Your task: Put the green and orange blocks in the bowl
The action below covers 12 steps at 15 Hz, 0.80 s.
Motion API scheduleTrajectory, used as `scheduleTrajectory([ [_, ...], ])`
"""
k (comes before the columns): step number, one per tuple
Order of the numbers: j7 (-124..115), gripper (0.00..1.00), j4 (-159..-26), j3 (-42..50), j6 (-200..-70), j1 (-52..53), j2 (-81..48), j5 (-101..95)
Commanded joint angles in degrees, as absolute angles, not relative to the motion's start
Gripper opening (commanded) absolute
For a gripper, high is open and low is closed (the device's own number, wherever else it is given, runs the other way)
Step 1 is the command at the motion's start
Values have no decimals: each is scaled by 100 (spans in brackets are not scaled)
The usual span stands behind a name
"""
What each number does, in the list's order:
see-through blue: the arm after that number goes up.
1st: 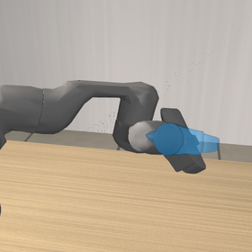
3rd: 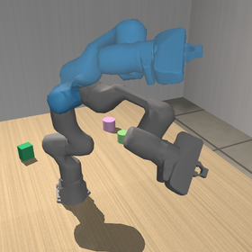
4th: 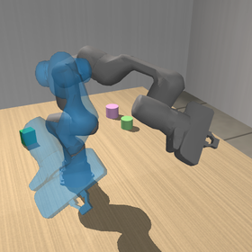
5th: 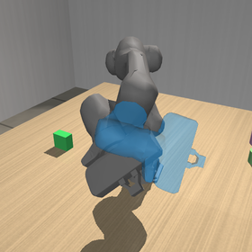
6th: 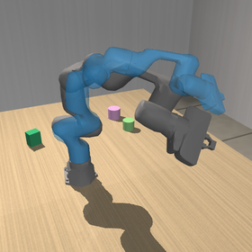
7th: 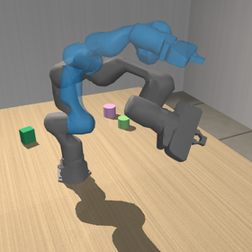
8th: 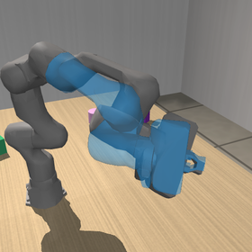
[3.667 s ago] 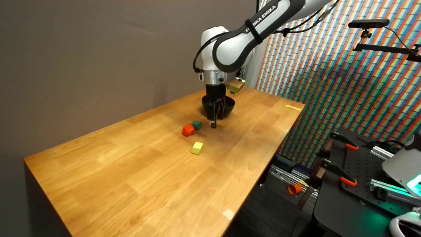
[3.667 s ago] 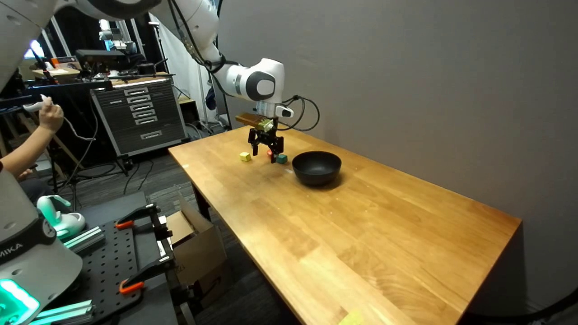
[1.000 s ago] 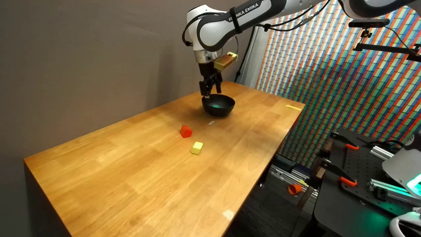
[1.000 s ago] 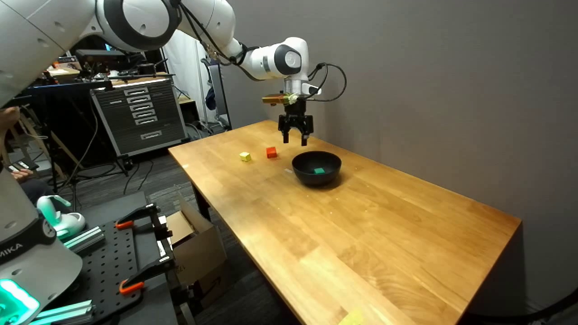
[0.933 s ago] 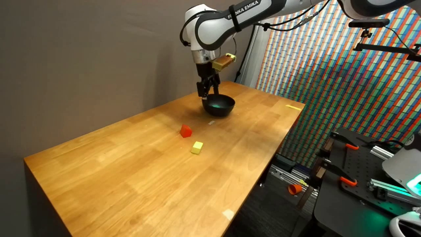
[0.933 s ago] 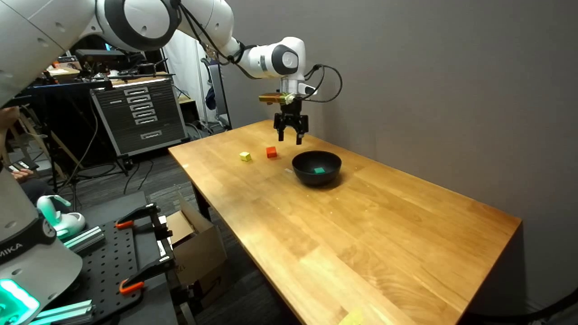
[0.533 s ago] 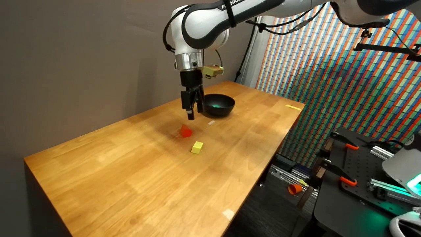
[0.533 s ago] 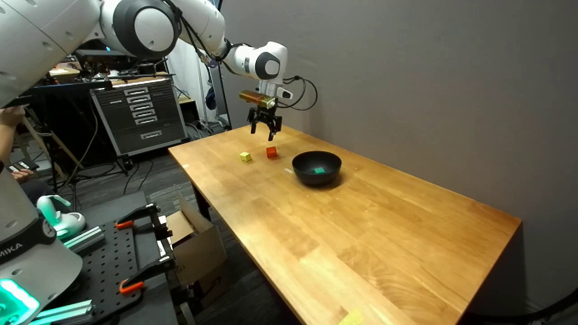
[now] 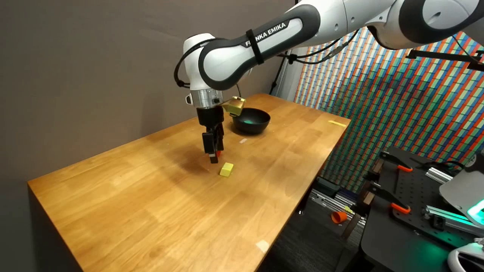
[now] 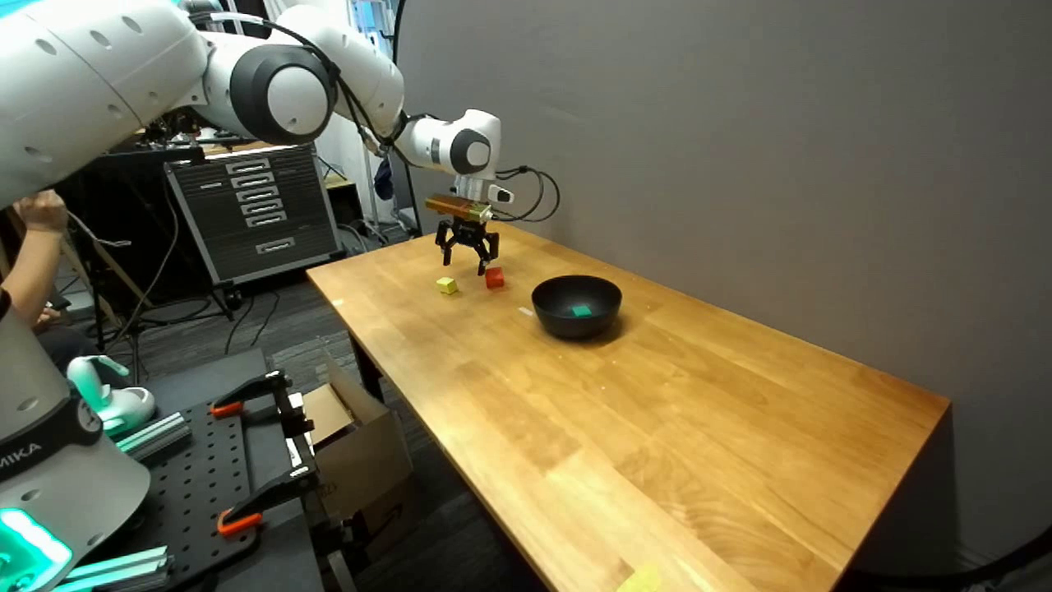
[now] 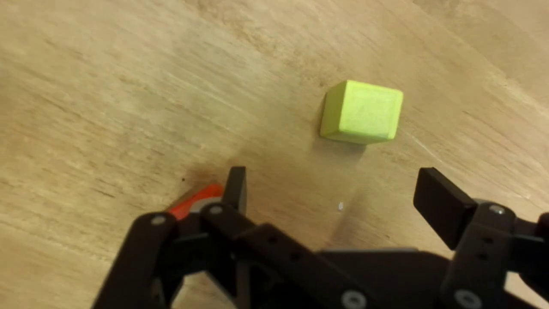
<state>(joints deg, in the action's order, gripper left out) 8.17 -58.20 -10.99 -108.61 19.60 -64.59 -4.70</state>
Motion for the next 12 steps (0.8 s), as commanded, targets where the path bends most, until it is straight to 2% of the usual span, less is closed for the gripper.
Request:
scheduleTrajectory([
  [1,944,100,-5391,-859,-11208,2174,-6769,-931],
  [12,832,100,-4635,-277,-11633,2478,-7144,-1726],
])
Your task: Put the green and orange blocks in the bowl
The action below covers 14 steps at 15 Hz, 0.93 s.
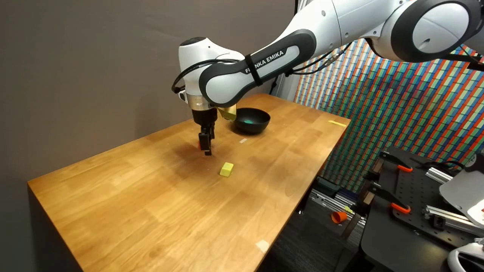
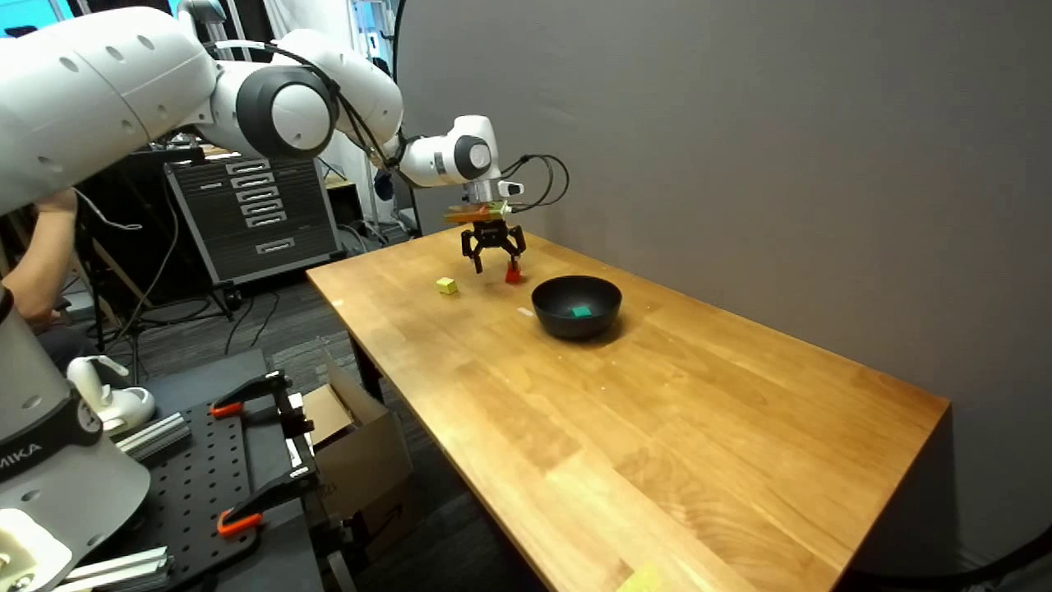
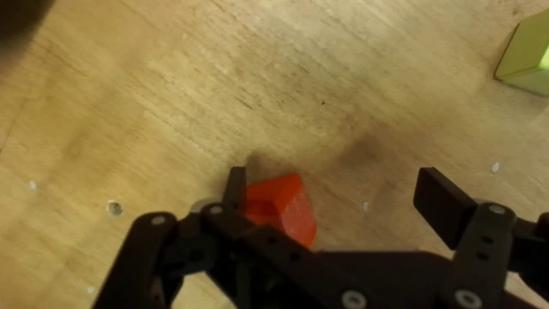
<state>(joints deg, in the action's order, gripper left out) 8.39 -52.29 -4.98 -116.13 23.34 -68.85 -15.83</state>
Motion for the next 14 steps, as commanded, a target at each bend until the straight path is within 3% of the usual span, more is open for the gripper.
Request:
scheduleTrajectory([
  [1,808,100,-4615,-272,-11676,2469,-7130,-1790],
  [9,873,100,-4135,-210,-11647,2390,-7564,-1721],
  [10,901,91,-4094,-192,-11689,2392,-7637,-1749],
  [11,906,74,-4072,-178,-11737,2384,-7688,-1763],
  [14,911,49,-4005,-166,-11856,2379,-7785,-1763],
])
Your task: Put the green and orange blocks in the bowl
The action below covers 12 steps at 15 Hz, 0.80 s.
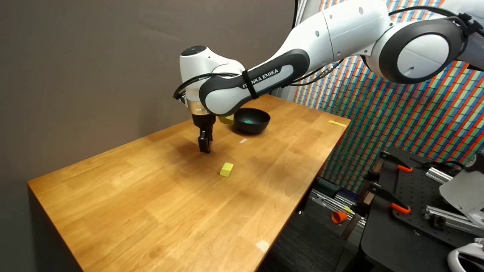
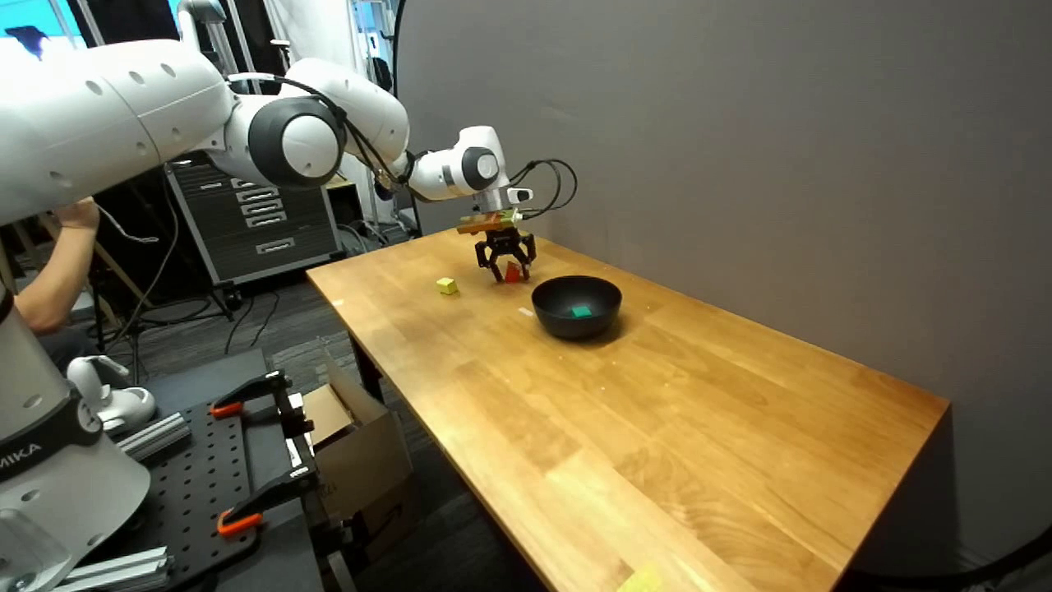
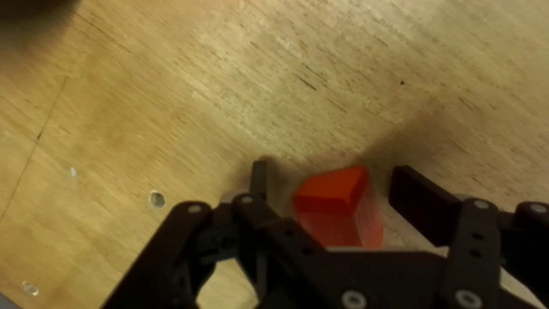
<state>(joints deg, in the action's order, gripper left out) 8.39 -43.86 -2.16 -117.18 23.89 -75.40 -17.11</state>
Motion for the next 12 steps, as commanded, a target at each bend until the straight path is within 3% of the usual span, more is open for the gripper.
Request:
scheduleTrajectory([
  [1,913,42,-3996,-169,-11870,2377,-7783,-1760],
  [3,905,27,-4010,-141,-11856,2382,-7757,-1786],
  [7,545,14,-4345,114,-11568,2372,-7375,-1863],
  [12,-395,15,-5240,966,-11233,2291,-6533,-2077],
])
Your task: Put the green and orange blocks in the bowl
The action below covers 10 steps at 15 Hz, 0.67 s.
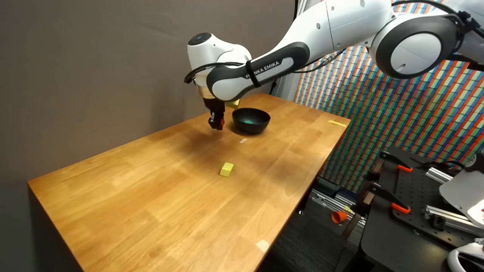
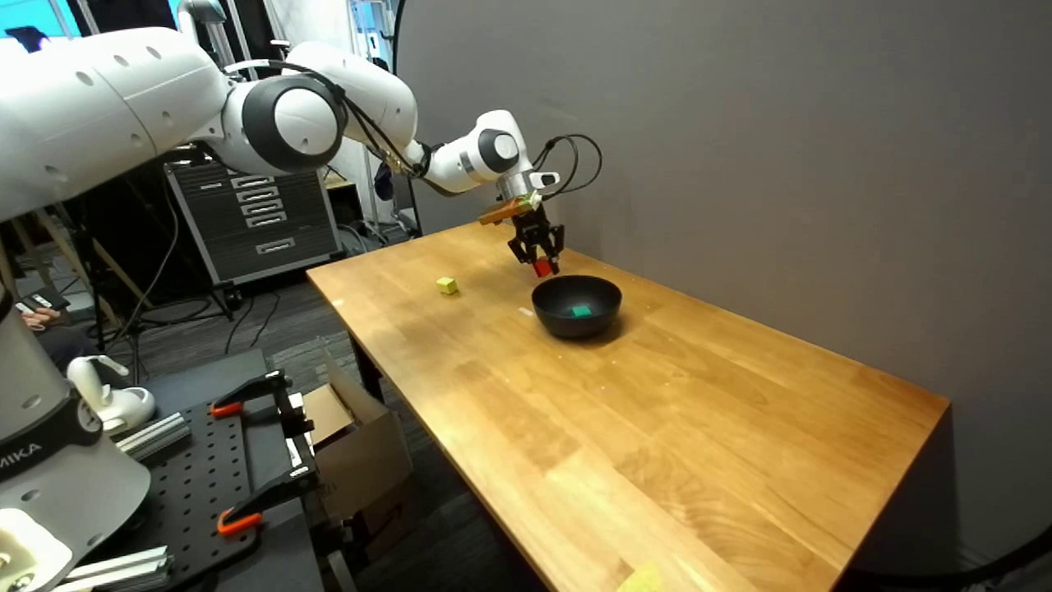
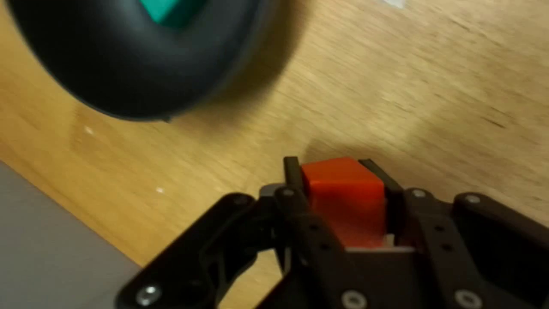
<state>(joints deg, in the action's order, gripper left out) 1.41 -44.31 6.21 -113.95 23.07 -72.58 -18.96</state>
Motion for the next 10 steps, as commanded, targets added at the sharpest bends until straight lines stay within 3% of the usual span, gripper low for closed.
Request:
scheduleTrajectory([
  [1,-582,15,-5443,1117,-11194,2284,-6355,-2084],
  [6,-1133,17,-6694,1468,-10600,2135,-5315,-1749],
  [7,-881,63,-6946,1352,-10474,1998,-5112,-1586],
  [8,-715,65,-7205,1257,-10489,1870,-4920,-1424],
  [10,-640,80,-7701,792,-10396,1479,-4509,-1405],
])
